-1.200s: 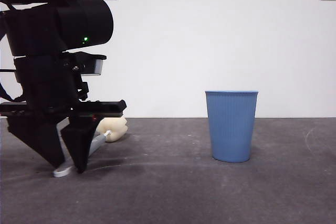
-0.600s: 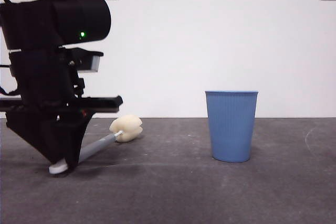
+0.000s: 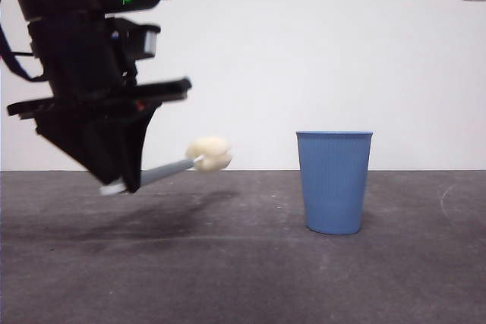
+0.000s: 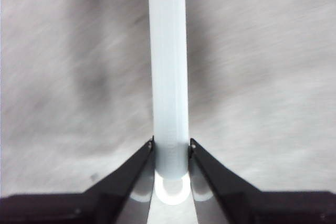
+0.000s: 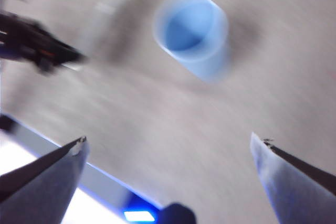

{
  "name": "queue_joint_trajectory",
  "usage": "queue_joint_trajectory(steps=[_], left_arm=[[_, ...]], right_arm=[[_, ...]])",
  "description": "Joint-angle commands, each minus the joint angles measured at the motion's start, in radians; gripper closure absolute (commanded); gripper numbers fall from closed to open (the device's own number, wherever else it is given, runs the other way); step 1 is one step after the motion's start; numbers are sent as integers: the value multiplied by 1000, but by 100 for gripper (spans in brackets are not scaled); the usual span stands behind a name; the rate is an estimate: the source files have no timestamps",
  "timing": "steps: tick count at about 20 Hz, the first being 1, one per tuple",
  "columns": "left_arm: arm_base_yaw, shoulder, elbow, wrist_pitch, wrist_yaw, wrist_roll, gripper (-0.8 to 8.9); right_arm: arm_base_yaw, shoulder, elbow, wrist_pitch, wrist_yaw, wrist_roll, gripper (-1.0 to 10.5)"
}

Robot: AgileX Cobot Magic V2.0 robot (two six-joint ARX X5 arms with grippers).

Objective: Pick up the cup brush,pick up the cup,insert the brush into the cup,clean the cup,put the cup brush back,put the cup back to the fixed position on the table

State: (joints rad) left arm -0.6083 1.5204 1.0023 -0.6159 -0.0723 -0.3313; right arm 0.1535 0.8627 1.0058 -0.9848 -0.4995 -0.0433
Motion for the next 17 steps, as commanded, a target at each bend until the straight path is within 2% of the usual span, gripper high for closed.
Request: queue_joint_trajectory(steps=[1,8,11,13,17], left_arm=[[1,-57,1,-12,3,51,822],[13,-341,1,-169,-5,178,822],[14,-454,1,-288,-5,233,822],[14,-501,1,-349,-4,241,822],[14,-543,1,-401,-4,254,822]], right_arm=[[13,10,-106,98,-11,11,383],[69,34,-453,574,-15,143,382],[95,73,-509,695,53,134,382],[112,131,-518,781,88,120,382],[149,336,-523,980,90,88,383]])
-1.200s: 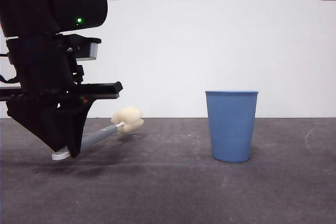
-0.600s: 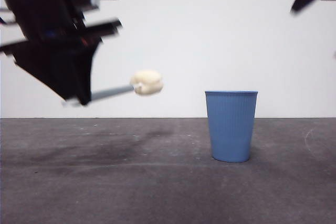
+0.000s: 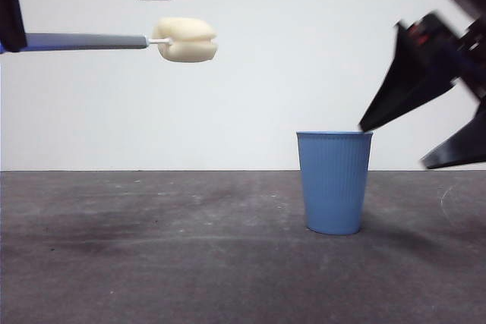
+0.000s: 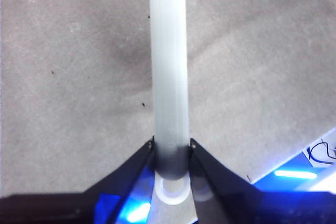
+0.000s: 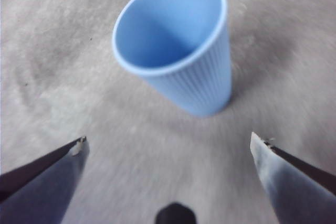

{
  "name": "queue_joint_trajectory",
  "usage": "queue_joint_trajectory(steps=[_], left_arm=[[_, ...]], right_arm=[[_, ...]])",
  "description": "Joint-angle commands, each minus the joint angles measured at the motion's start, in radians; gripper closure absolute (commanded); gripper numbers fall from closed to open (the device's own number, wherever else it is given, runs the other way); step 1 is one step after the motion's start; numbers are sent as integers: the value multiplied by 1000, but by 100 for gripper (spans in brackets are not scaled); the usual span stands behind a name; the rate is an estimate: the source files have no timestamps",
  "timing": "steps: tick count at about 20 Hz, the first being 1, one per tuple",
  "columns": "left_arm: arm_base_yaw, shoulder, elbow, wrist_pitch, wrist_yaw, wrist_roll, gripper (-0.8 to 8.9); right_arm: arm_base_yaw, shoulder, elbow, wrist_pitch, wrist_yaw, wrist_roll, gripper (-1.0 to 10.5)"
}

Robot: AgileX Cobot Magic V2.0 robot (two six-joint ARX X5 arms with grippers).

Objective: Pick up the cup brush,pick up the cup,insert the brush into the cup,clean the cup,put the cup brush back,put the cup back to the fixed position on the table

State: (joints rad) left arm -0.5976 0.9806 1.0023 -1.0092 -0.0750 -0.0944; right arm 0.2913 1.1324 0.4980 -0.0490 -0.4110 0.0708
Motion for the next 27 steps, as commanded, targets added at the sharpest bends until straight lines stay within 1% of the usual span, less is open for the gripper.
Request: queue_joint_trajectory(steps=[1,4,6,10,14,18,20,22,25,27], left_arm=[[3,-4,1,-16,-2,17,822],[3,-4,1,-19,-1,17,822],[3,-4,1,-16,-1,17,822],[3,-4,1,-17,0,10,822],[3,-4,1,-16,0,-10,822],[3,-4,1,-15,0,-11,822],[3,-4,1,-8,0,-15,822],[3,-4,1,-6,0,-18,822],[3,-4,1,-7,0,-17,822],[3,-4,1,-7,-1,-17,822]], right_arm=[[19,113,-16,84,3,-28,383],[47,226,-16,210,52,-38,383],[61,282,-16,291,54,-46,383],[82,384,-16,447,100,-62,382],[84,489,-16,603,107,-64,383],[86,548,-16,707,130,-64,397],[89,564,-16,737,129,-64,502],[92,578,-15,763,129,-61,573],[96,582,-15,783,129,-61,772],[96,582,-15,787,129,-60,839]])
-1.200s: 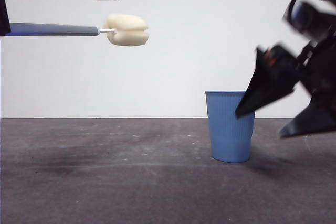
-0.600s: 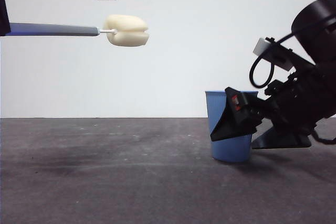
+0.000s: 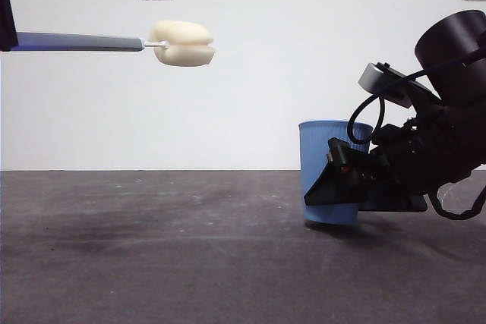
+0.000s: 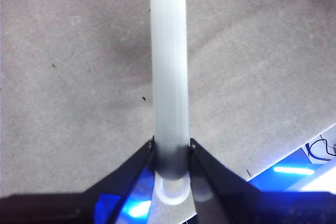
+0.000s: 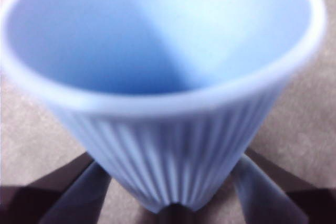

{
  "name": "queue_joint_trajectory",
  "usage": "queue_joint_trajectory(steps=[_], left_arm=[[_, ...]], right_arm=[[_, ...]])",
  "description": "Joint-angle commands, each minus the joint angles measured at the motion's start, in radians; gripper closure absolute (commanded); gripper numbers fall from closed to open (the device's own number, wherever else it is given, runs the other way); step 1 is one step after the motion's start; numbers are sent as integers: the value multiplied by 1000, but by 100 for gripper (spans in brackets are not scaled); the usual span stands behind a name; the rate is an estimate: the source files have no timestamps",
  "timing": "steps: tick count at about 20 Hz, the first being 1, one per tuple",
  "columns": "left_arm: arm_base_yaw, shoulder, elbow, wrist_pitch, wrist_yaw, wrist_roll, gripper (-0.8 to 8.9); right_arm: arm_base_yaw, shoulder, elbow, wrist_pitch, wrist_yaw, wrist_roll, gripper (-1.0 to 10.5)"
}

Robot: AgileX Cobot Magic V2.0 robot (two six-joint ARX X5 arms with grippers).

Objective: Pick up the cup brush,pick up the cup,insert the brush into the cup,clean the cup,put the cup brush back,put the cup back to the fixed position on the table

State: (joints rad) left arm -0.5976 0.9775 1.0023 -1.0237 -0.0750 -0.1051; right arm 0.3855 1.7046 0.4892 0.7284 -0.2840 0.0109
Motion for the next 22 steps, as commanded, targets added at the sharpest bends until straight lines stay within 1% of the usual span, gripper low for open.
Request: queue_joint_trajectory(steps=[1,2,3,5,7,8,10,14,15,17,19,21,22], left_arm=[[3,-1,1,8,-1,-5,822],[3,-1,1,8,-1,-4,822],[3,-1,1,7,-1,-3,822],[3,-1,1,5,-1,-3,822],[3,-1,1,5,-2,7,822],[3,-1,1,4,-2,23,822],[3,-1,1,-6,-3,60,822],[3,-1,1,-27,-3,142,822],[3,-1,1,-30,-3,169,822],[3,0,1,-38,-3,220,822],[3,0,1,-50,-3,275,822],[3,0,1,-60,-2,324,822],[3,2,1,-66,-2,346,822]], right_arm=[[2,10,-7,8,0,-1,890],[2,10,-6,8,-3,-1,922],[2,10,-7,8,-4,-1,923],[2,10,-7,8,-4,0,962],[4,5,-6,-2,-6,7,963],[5,-10,-6,-30,-6,27,963],[13,-79,-6,-127,-3,14,963],[18,-295,32,-404,8,-55,963],[18,-345,55,-497,29,-80,963],[24,-415,118,-718,95,-161,963],[32,-433,189,-919,151,-235,963],[43,-432,238,-1033,235,-278,963],[51,-432,257,-1082,246,-311,963]])
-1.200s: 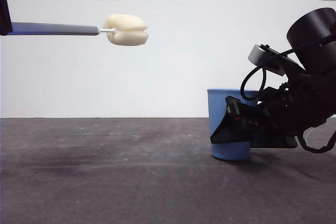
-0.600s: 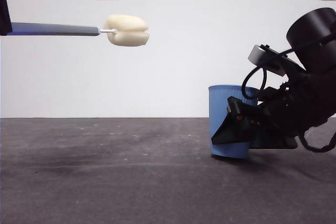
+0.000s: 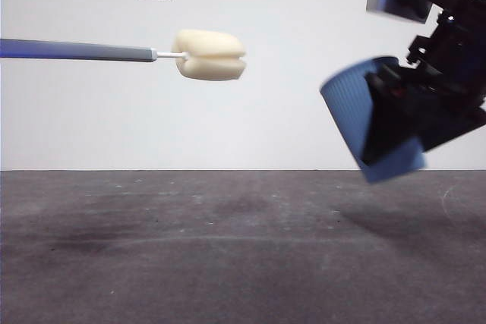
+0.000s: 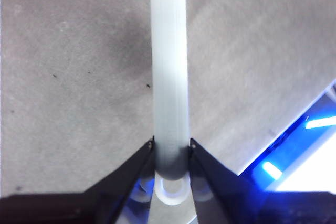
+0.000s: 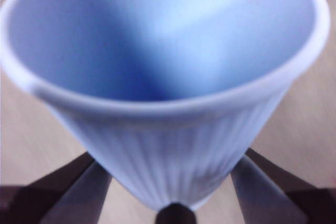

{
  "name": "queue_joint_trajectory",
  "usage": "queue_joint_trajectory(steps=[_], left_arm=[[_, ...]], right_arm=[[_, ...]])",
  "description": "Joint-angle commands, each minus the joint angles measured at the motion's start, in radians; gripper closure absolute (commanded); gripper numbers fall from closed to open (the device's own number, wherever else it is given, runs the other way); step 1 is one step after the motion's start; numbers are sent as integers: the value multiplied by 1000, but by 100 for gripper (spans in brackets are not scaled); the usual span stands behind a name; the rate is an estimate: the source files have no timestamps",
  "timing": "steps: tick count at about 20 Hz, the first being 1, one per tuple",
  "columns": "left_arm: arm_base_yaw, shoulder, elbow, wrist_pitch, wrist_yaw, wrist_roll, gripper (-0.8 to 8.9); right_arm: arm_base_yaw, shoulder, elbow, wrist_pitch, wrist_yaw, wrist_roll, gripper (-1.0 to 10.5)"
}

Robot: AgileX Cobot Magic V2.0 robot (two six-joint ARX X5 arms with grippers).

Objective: Pick up the cup brush,pick up the cup,insert the brush into the cup,clean the cup,put the cup brush back,put the cup back to the fixed position on the table

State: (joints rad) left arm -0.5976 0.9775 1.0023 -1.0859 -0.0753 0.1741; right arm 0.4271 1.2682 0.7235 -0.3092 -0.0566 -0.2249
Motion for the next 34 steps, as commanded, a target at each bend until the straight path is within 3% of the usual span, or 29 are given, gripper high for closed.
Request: queue_joint_trajectory(steps=[1,5,9,14,21,24,28,34], left_arm=[[3,4,1,-14,-2,88,822],[-2,32,1,-27,5,119,822],[-27,51,1,-28,23,140,822],[-27,53,1,-35,93,141,822],[-27,88,1,-76,145,116,822],[-108,139,1,-67,154,114,822],[-195,224,1,9,150,106,822],[-208,262,1,37,94,107,822]], right_arm=[[19,4,42,-94,29,-114,963],[58,4,106,-248,196,-304,963],[100,5,133,-306,393,-557,963],[154,16,133,-291,480,-740,963],[224,78,134,-203,607,-823,963],[255,90,134,-161,640,-876,963],[293,92,134,-155,642,-899,963],[335,92,134,-177,644,-938,963]])
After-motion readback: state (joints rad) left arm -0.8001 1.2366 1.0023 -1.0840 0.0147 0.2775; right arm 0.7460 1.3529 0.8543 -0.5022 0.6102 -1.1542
